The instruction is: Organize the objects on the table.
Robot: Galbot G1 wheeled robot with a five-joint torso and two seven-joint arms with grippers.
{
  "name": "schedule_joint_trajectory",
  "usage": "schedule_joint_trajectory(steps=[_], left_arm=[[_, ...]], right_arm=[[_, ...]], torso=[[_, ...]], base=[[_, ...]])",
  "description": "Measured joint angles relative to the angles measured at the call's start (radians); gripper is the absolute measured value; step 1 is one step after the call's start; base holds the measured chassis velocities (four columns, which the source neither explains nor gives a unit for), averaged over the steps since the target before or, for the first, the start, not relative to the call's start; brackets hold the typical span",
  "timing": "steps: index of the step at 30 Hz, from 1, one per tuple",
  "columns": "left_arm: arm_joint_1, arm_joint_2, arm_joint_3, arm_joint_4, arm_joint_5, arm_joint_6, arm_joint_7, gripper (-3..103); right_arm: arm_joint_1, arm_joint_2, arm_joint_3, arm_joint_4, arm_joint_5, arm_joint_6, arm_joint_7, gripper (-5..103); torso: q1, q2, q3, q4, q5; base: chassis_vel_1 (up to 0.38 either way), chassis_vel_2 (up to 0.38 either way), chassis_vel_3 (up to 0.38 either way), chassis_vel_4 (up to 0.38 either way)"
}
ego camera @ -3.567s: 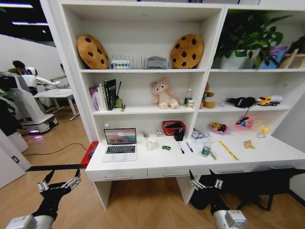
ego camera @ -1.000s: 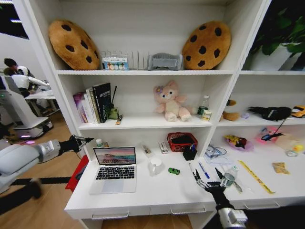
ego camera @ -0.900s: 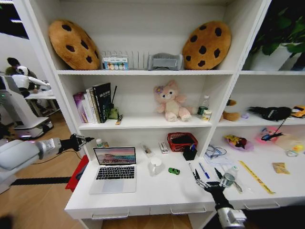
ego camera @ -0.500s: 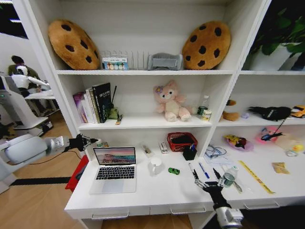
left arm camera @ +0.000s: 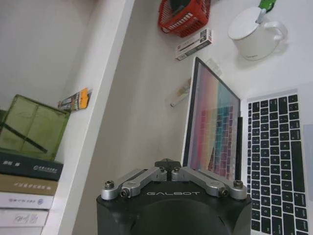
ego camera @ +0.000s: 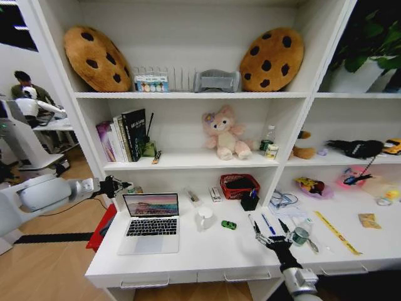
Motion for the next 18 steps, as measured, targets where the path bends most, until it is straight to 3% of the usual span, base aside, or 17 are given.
schedule_joint_trajectory(steps=[3,4,5,6,8,14,18], left_arm=[[0.185,0.095,-0.197,0.021,0.001,0.0,-0.006,0],[0.185,0.095,-0.197,0.021,0.001,0.0,-0.006,0],[0.213,0.109,-0.226,0.026,0.001,0.0,-0.006,0],[0.32,0.171,-0.325,0.048,-0.002,0.002,-0.005,0],[0.362,0.211,-0.343,0.064,-0.005,0.007,0.01,0],[0.338,0.215,-0.299,0.095,0.004,-0.005,0.03,0],[0.41,0.26,-0.35,0.142,0.009,-0.004,0.025,0]], right_arm=[[0.003,0.003,0.003,-0.006,-0.001,0.005,-0.001,100],[0.003,0.003,0.003,-0.006,-0.001,0.005,-0.001,100],[0.003,0.003,0.004,-0.006,-0.001,0.005,-0.001,100],[0.003,0.004,0.01,-0.006,0.0,0.008,-0.001,100],[-0.003,0.006,0.022,-0.007,0.003,0.016,-0.001,100],[-0.009,0.011,0.04,-0.03,0.011,0.036,-0.01,100],[-0.004,0.012,0.047,-0.053,0.018,0.045,-0.015,100]], torso=[[0.0,0.0,0.0,0.0005,0.0006],[0.0,0.0,0.0,0.0005,0.0006],[0.0,0.0,0.0,0.0002,0.0008],[0.0,0.0,0.0,-0.0015,0.0001],[0.0,0.0,0.0,-0.0013,0.0002],[0.0,0.0,0.0,0.0003,0.0004],[0.0,0.0,0.0,0.0003,-0.0001]], base=[[0.0,0.0,0.0,0.0],[0.0,0.0,0.0,0.0],[0.0,0.0,0.0,0.0],[0.0,0.0,0.0,0.0],[0.0,0.0,0.0,0.0],[0.0,0.0,0.0,0.0],[0.0,0.0,0.0,0.0]])
